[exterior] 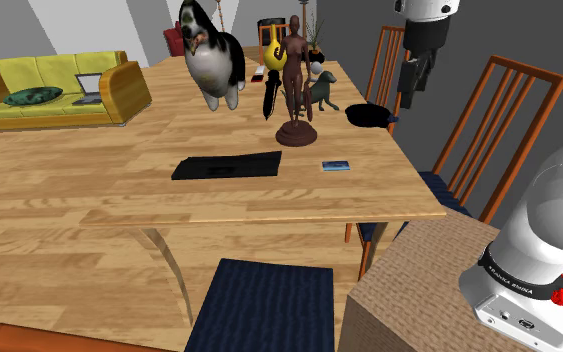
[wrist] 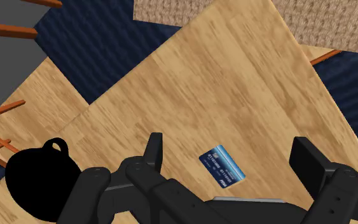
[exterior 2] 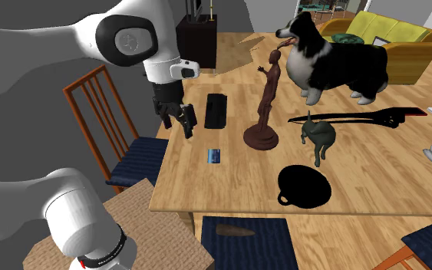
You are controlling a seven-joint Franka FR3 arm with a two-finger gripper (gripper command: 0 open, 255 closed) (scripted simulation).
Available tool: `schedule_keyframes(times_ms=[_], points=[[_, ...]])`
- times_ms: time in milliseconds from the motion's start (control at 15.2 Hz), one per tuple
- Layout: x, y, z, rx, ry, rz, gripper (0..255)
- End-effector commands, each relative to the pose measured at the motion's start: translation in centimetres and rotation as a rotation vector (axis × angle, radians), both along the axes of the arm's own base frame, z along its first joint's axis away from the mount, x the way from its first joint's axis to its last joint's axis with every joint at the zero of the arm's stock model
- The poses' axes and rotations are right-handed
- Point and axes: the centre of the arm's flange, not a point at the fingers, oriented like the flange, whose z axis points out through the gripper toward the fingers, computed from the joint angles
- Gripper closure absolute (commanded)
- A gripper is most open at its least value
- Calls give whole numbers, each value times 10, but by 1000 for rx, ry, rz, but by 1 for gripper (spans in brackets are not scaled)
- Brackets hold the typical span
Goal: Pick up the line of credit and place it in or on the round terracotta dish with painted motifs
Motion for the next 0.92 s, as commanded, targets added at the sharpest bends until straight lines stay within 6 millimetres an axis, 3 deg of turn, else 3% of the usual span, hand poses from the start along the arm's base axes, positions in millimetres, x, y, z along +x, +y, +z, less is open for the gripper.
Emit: schedule_keyframes(times_ms=[0, 396, 858], points=[[0, 0, 0, 0, 0, 0, 0], [17, -30, -67, 109, -140, 200, 0], [55, -49, -144, 237, -304, 434, 0]])
